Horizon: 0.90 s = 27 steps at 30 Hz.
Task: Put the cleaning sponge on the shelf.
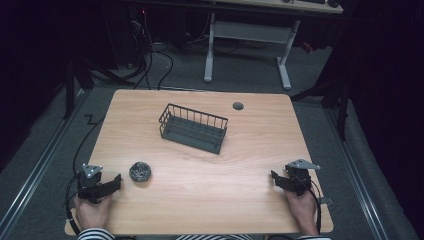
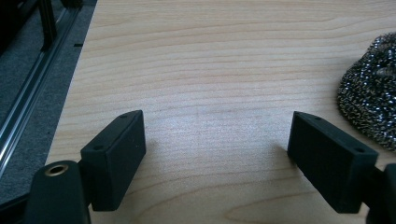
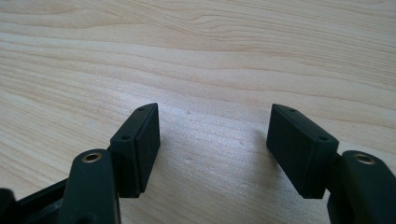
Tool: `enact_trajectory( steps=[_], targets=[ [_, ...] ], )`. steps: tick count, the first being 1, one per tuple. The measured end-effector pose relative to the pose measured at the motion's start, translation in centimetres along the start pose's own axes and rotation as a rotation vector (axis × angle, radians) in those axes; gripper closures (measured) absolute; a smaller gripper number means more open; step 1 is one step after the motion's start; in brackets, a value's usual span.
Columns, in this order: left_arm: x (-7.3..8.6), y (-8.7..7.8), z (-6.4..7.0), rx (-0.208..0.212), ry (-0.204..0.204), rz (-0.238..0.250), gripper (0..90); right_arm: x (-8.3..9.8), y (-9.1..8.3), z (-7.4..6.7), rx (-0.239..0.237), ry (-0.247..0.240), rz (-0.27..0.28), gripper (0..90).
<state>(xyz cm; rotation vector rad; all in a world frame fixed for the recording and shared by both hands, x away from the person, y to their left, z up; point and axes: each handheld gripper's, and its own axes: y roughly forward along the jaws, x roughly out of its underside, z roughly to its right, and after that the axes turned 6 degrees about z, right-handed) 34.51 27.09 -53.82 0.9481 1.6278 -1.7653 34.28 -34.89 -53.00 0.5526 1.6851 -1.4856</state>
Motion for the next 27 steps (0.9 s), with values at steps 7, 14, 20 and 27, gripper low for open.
enact_trajectory(
  steps=[7,14,20,27],
  targets=[
    [0.01,-0.02,-0.02,0.003,-0.003,-0.001,19.6,0.00,0.01,0.01,-0.001,-0.003,0.000,34.6],
    [0.01,-0.03,-0.02,0.004,-0.002,-0.001,19.7,0.00,0.00,0.01,-0.002,-0.004,0.000,34.6],
    [0.02,-0.05,0.01,0.004,0.001,0.001,20.9,0.00,0.01,0.01,-0.001,-0.004,0.000,34.7],
    [-0.11,-0.02,-0.19,0.014,-0.009,0.003,22.7,-0.01,0.00,0.01,-0.001,-0.004,-0.001,34.6]
  ],
)
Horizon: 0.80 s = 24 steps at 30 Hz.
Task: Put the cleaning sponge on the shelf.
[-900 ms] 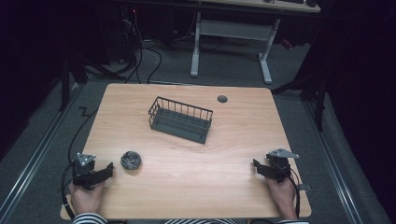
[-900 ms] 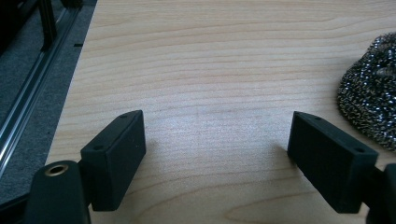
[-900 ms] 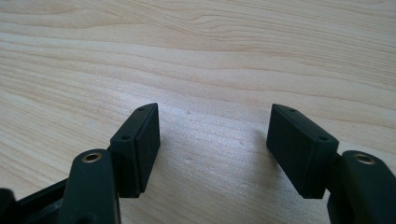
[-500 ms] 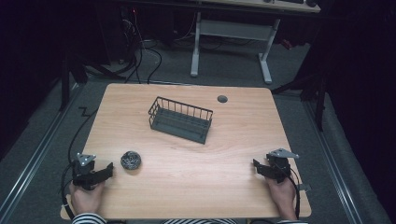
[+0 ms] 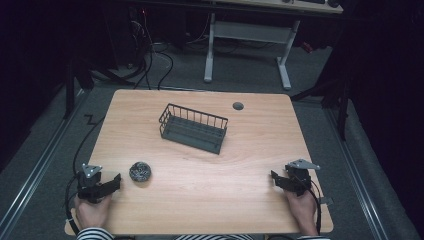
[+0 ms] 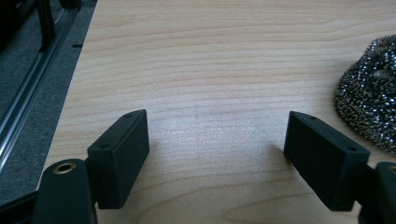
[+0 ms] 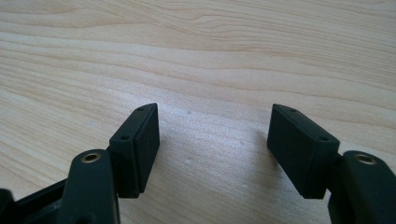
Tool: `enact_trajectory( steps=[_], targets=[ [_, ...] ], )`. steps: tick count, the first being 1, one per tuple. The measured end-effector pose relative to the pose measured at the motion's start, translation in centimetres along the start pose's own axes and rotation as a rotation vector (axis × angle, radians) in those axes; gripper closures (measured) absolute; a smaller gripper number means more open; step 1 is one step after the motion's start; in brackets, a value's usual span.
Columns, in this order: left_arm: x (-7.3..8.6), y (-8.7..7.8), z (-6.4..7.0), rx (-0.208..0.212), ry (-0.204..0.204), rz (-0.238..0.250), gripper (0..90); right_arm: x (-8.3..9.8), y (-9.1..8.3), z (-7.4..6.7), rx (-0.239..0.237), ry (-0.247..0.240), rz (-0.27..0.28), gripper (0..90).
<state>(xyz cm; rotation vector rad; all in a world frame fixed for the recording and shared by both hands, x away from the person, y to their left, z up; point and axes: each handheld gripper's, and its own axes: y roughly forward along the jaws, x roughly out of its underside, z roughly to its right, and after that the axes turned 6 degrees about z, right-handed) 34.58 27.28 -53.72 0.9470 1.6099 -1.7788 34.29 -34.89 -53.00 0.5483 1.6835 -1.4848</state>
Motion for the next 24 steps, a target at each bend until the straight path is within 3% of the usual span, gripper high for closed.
enact_trajectory(
  steps=[4,12,16,17,24],
  targets=[
    [-0.7,0.2,-0.3,0.048,-0.039,-0.015,24.7,0.0,0.0,0.0,0.000,0.000,0.000,34.6],
    [-3.3,-0.4,0.7,0.103,-0.008,0.003,27.3,0.0,0.0,0.0,0.000,0.000,0.000,34.6],
    [-5.9,-1.2,1.9,0.146,0.026,0.012,27.4,0.0,0.0,0.0,0.000,-0.001,0.000,34.4],
    [-5.9,-1.2,1.9,0.146,0.026,0.012,27.5,0.0,0.0,0.0,0.000,-0.001,0.000,34.4],
    [-10.2,-1.9,4.4,0.216,0.079,-0.011,27.5,0.0,0.0,0.0,-0.003,-0.001,0.000,34.1]
  ],
)
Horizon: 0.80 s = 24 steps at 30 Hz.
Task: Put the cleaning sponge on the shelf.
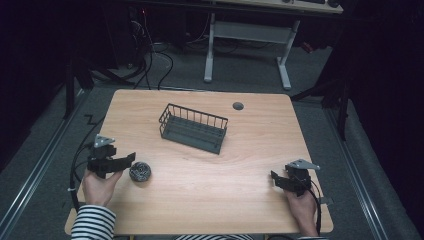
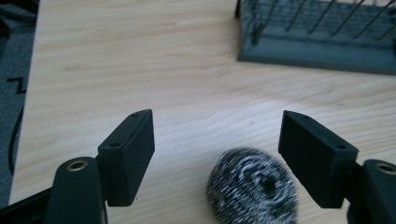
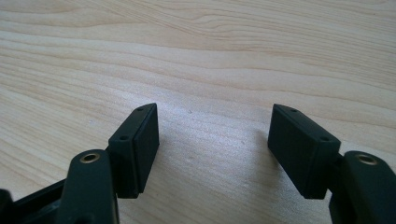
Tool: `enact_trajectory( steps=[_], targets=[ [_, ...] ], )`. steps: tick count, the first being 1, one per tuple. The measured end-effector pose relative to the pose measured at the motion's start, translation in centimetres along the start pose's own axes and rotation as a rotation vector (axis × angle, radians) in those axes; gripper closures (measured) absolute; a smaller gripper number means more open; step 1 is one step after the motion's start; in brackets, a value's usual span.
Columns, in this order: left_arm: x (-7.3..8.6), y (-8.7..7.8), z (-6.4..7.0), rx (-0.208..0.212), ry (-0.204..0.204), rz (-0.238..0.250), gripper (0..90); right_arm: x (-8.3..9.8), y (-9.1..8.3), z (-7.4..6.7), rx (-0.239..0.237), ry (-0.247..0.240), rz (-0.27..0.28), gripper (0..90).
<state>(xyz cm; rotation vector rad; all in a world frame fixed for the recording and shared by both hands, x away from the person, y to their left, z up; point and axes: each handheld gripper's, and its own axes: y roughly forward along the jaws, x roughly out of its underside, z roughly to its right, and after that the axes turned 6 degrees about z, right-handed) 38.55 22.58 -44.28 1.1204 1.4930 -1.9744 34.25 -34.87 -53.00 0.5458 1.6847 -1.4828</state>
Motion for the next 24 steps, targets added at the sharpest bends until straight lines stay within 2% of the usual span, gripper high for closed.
enact_trajectory(
  steps=[1,5,6,7,8,10,13,17,18,22,24],
  targets=[
    [0.0,0.0,0.0,0.000,0.000,0.000,27.5,0.0,0.0,0.0,0.000,0.000,0.000,34.1],
    [-2.7,0.6,1.4,0.031,0.021,-0.011,27.5,0.0,0.0,0.0,-0.002,0.000,-0.001,33.7],
    [-2.7,0.6,1.4,0.031,0.021,-0.011,27.4,0.0,0.0,0.0,-0.002,0.000,-0.001,33.7],
    [-3.7,1.0,1.8,0.040,0.030,-0.021,27.4,0.0,0.0,0.0,-0.002,0.000,-0.001,33.7],
    [-3.7,1.0,1.8,0.040,0.030,-0.021,27.4,0.0,0.0,0.0,-0.002,-0.001,-0.001,33.7],
    [-5.2,1.6,2.3,0.043,0.042,-0.026,27.4,0.0,0.0,0.0,-0.003,-0.001,-0.001,33.7],
    [-6.1,2.1,2.5,0.046,0.040,-0.028,27.5,0.0,0.0,0.0,-0.003,-0.001,-0.001,33.5],
    [-8.0,3.7,3.1,0.049,0.034,-0.043,27.6,0.0,0.0,0.0,-0.003,-0.002,-0.001,33.4],
    [-8.0,3.7,3.1,0.049,0.034,-0.043,27.6,0.0,0.0,0.0,-0.003,-0.002,-0.001,33.4],
    [-9.2,5.5,3.7,0.051,0.036,-0.069,27.8,0.0,0.0,0.0,-0.004,-0.002,-0.001,33.5],
    [-9.6,6.2,3.9,0.055,0.023,-0.071,28.0,0.0,0.0,0.0,-0.004,-0.003,-0.001,33.5]
  ],
)
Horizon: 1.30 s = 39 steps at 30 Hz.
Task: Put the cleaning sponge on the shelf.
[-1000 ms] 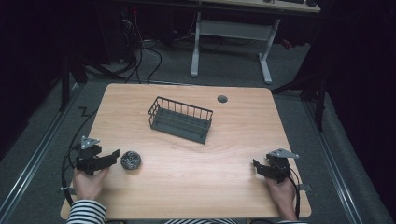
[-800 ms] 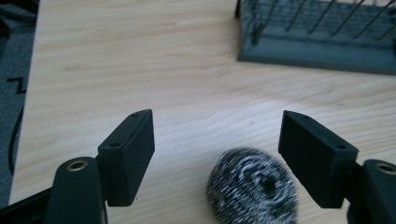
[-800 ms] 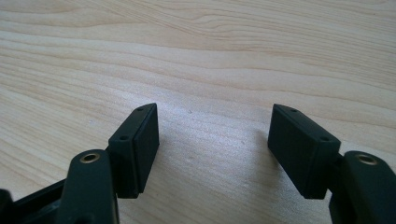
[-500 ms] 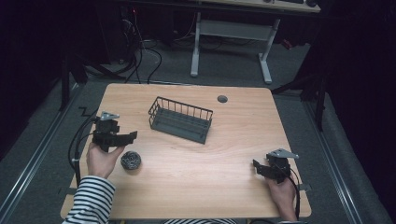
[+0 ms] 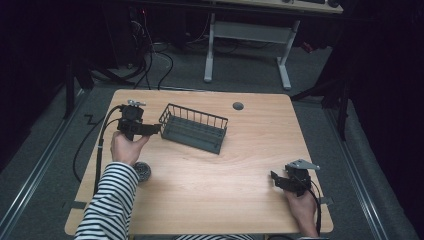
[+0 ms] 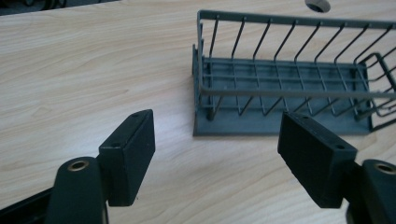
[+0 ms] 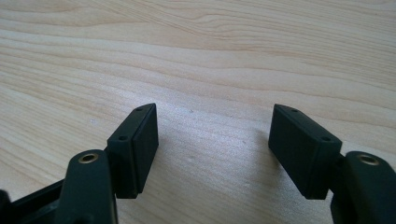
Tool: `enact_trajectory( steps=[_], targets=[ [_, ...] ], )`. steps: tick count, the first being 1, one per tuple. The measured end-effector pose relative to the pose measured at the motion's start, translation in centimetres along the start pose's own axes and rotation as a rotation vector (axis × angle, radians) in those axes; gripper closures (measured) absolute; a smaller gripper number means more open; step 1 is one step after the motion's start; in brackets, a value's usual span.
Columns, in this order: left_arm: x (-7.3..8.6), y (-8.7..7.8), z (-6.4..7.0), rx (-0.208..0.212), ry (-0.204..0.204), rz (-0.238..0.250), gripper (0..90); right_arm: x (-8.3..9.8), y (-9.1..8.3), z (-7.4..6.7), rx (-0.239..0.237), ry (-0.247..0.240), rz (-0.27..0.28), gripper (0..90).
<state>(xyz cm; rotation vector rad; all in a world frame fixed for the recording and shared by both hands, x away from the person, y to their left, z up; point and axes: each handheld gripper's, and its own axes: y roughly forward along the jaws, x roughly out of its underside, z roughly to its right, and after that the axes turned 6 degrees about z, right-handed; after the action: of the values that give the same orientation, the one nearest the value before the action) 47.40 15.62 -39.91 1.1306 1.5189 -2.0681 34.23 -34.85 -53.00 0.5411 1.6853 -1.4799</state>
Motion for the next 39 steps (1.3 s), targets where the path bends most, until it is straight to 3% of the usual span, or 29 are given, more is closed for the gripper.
enact_trajectory(
  steps=[10,15,16,21,24,30,39],
  targets=[
    [-1.8,2.8,0.7,-0.031,0.007,-0.044,28.0,0.0,0.0,0.0,0.000,0.000,0.000,33.4],
    [-2.1,3.7,0.6,-0.029,-0.016,-0.051,28.2,0.0,0.0,0.0,0.000,0.000,0.000,33.4],
    [-2.2,4.3,0.7,-0.047,-0.006,-0.069,28.5,0.0,0.0,0.0,0.000,0.000,0.000,33.4],
    [-2.6,5.1,0.9,-0.054,-0.009,-0.079,31.1,0.0,0.0,0.0,0.000,0.000,0.000,33.4],
    [-2.8,5.7,1.0,-0.069,-0.004,-0.077,35.2,0.0,0.0,0.0,0.000,0.000,0.000,33.4],
    [-2.7,6.7,0.1,-0.086,-0.042,-0.099,46.7,0.0,0.0,0.0,0.000,0.000,0.000,33.4],
    [-2.6,7.0,-0.2,-0.056,-0.037,-0.109,59.9,0.0,0.0,0.0,0.000,0.000,0.000,33.4]
  ],
)
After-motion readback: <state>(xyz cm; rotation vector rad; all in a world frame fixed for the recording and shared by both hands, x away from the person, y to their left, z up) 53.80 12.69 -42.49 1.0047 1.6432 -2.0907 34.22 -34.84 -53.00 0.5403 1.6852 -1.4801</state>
